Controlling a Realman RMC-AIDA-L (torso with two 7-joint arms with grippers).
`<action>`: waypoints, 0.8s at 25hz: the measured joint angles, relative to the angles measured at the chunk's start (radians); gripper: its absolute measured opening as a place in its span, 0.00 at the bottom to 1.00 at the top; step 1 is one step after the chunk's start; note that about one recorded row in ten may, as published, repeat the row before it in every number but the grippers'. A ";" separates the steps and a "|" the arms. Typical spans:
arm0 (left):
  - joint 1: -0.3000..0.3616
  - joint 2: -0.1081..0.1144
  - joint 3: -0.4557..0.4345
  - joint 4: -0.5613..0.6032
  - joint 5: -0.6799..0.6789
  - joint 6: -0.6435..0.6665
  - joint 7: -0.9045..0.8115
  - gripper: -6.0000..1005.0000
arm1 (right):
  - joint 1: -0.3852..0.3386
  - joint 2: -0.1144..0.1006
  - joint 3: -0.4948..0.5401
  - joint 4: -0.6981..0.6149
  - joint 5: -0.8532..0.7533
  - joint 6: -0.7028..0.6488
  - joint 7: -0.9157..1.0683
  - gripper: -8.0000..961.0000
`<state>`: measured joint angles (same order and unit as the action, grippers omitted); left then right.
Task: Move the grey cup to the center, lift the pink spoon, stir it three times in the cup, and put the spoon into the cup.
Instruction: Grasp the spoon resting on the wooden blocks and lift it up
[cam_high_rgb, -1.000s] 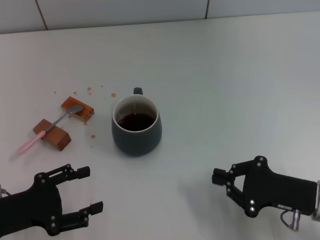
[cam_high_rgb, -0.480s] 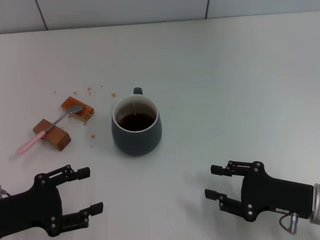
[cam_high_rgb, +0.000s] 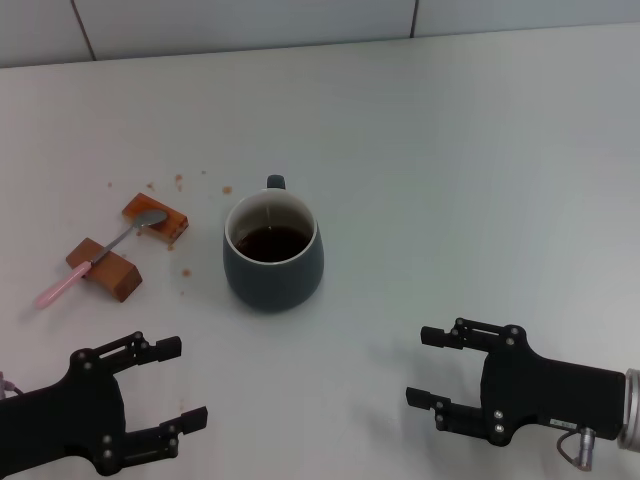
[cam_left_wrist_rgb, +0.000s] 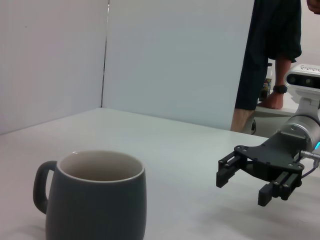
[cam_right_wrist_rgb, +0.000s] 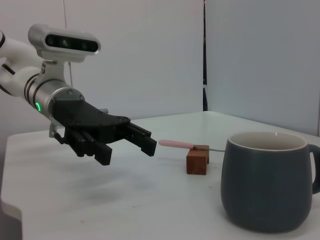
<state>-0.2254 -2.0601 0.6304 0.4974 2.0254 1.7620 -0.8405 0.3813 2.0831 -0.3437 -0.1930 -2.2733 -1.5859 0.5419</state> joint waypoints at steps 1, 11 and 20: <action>0.000 0.000 0.000 0.000 0.000 0.000 0.000 0.77 | -0.001 0.000 0.000 0.001 0.001 0.000 0.000 0.71; -0.009 0.003 -0.364 -0.102 -0.152 0.190 -0.528 0.77 | 0.012 0.000 0.005 0.001 0.005 -0.009 0.005 0.71; 0.020 0.073 -0.533 -0.096 -0.170 0.124 -1.170 0.77 | 0.021 -0.003 0.002 -0.003 0.005 -0.010 0.008 0.71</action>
<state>-0.2056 -1.9872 0.0970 0.4011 1.8558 1.8858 -2.0107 0.4028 2.0804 -0.3419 -0.1960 -2.2680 -1.5959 0.5502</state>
